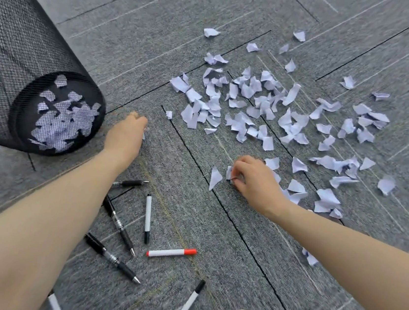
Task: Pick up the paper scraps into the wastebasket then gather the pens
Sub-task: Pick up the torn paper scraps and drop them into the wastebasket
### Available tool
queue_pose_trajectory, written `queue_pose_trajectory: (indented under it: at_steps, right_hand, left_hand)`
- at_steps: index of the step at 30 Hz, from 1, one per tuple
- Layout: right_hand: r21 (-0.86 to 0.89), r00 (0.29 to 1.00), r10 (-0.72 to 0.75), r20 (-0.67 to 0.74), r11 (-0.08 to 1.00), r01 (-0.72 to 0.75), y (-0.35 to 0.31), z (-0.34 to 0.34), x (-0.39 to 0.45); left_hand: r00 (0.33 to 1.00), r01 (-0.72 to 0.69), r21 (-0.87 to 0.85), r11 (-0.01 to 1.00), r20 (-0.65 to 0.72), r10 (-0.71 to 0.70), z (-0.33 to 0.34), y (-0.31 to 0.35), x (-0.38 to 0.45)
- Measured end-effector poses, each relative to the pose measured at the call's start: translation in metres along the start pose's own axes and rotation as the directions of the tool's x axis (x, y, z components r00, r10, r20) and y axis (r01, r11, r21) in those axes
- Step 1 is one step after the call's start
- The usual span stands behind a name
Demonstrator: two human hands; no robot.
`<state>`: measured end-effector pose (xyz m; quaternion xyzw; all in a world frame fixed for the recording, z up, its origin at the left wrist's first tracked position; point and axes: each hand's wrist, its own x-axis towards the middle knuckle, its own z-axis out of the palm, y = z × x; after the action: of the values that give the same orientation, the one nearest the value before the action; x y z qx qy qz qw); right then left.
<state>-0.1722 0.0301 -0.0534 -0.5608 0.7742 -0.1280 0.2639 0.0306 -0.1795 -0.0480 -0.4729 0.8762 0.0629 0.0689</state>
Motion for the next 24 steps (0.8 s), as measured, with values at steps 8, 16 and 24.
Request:
queue_pose_trajectory:
  at_steps: [8,16,24]
  right_hand:
    - [0.045,0.997,0.002,0.082,0.999,-0.005,-0.002,-0.011,0.007]
    - [0.134,0.992,0.110,-0.061,0.986,-0.101,0.005,-0.010,-0.005]
    - [0.156,0.899,0.370,-0.233,0.927,-0.341,0.045,-0.009,-0.040]
  left_hand:
    - [0.962,-0.033,-0.478,0.878,0.222,0.157,-0.024,0.078,-0.027]
    - [0.925,0.003,-0.545,0.838,0.320,0.205,0.008,0.131,-0.067]
    - [0.956,0.143,-0.550,0.823,0.293,0.029,0.014,0.141,-0.077]
